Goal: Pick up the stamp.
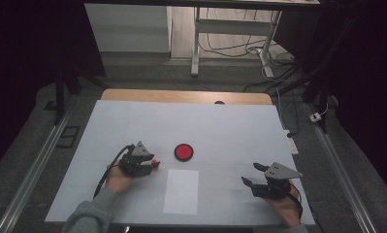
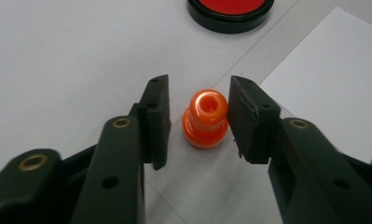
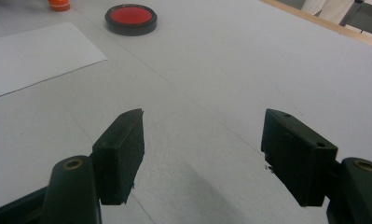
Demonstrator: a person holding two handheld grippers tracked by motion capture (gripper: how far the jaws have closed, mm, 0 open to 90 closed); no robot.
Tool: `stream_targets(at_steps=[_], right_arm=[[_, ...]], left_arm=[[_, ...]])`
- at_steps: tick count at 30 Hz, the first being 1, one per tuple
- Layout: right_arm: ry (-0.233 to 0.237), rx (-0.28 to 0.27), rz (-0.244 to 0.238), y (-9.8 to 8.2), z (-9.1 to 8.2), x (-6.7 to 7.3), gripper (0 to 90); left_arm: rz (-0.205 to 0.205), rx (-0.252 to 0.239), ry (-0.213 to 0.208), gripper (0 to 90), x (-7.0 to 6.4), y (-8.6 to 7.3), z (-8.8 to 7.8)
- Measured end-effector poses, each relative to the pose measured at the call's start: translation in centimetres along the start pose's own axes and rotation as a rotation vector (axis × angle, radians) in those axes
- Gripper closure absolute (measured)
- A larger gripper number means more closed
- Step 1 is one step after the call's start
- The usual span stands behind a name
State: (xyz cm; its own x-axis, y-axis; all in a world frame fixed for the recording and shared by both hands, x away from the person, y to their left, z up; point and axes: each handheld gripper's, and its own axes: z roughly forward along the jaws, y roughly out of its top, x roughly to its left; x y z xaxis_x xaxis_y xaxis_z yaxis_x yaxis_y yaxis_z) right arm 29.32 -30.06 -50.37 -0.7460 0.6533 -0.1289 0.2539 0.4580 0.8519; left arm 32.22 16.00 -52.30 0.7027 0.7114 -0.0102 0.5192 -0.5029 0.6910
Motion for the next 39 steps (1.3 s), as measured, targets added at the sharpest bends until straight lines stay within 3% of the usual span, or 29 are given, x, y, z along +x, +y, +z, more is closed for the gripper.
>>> stream_targets(at_steps=[7, 30, 39], right_arm=[[0.003, 0.005, -0.005, 0.0, 0.0, 0.0, 29.7], [-0.008, 0.003, -0.006, 0.0, -0.1, 0.0, 29.9], [-0.005, -0.004, -0.008, 0.0, -0.1, 0.1, 30.2]], left_arm=[[0.005, -0.009, -0.009, 70.8, 0.0, -0.1, 0.0], [0.004, -0.044, -0.002, 72.2, 0.1, -0.1, -0.5], [-0.018, -0.086, -0.015, 72.2, 0.3, -0.1, -1.2]])
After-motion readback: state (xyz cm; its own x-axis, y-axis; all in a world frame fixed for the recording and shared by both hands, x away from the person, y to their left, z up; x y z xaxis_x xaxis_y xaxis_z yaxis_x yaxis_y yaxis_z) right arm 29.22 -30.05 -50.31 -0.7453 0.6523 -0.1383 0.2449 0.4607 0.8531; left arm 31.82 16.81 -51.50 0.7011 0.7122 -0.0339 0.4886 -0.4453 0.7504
